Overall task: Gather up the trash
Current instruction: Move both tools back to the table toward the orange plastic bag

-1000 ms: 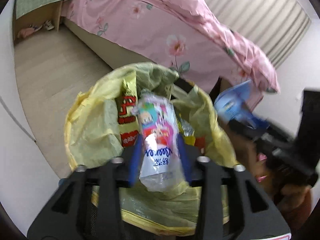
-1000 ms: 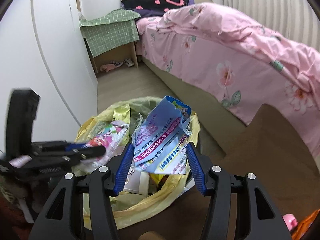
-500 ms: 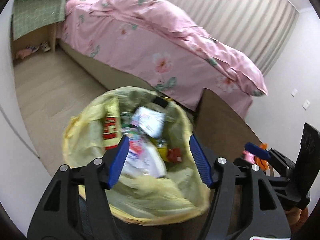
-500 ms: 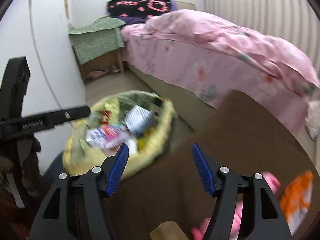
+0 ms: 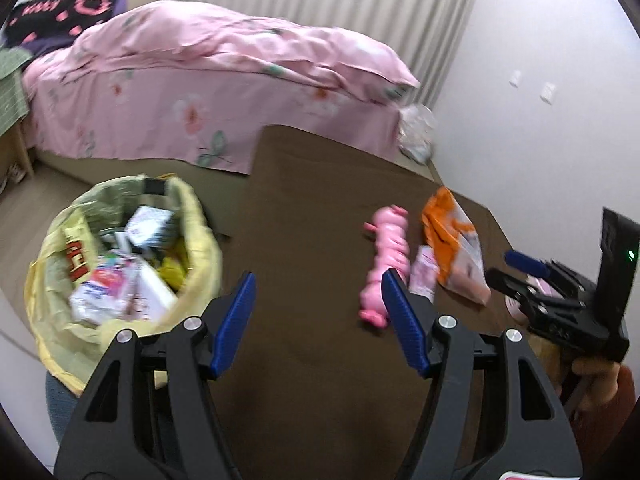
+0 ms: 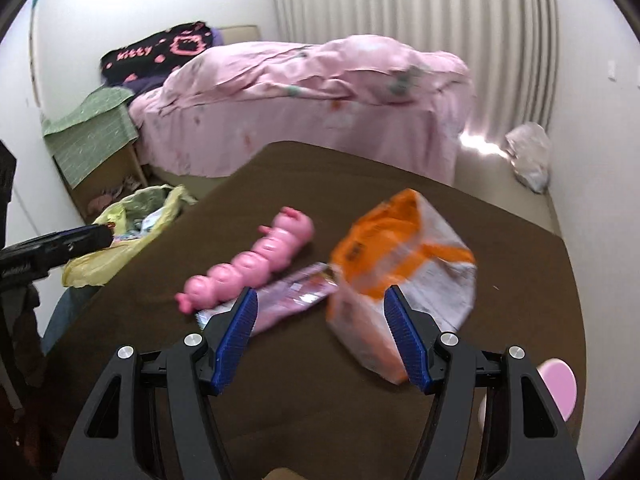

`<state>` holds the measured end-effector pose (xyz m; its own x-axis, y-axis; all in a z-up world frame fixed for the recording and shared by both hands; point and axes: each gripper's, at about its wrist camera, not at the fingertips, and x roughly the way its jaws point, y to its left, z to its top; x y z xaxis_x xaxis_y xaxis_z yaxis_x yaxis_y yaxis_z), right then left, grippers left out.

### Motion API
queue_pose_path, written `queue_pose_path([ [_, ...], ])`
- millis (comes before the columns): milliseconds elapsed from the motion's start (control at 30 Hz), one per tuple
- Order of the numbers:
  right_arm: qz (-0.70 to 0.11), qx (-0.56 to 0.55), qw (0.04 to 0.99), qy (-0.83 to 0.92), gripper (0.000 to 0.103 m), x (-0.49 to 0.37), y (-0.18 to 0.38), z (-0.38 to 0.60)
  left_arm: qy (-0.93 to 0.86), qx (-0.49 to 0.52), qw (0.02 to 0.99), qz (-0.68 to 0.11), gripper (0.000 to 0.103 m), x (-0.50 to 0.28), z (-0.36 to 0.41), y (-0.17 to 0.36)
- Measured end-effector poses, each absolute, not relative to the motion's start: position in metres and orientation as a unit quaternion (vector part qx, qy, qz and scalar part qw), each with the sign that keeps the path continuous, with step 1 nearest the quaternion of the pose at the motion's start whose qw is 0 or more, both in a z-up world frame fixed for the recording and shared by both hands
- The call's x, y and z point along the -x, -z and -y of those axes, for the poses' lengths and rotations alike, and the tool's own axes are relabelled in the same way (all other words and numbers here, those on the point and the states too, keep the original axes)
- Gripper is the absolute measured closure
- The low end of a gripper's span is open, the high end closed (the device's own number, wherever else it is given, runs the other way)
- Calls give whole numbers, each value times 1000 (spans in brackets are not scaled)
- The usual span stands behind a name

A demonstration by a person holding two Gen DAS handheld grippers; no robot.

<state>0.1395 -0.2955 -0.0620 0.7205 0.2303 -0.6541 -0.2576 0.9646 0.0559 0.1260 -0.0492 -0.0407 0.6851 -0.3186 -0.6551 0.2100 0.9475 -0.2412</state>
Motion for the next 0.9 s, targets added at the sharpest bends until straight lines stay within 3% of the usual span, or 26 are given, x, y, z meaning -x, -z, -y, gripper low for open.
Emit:
queue_pose_path([
  [433, -368, 48, 914, -164, 72, -166, 96, 291, 170, 6, 908, -382, 41, -113, 102, 44],
  [733, -341, 43, 931, -125, 71, -89, 83, 322, 258, 22, 894, -367, 41, -122, 128, 45],
  [900, -346, 8, 934, -86, 71, -43, 84, 355, 303, 60, 861, -404, 41, -155, 177, 62],
])
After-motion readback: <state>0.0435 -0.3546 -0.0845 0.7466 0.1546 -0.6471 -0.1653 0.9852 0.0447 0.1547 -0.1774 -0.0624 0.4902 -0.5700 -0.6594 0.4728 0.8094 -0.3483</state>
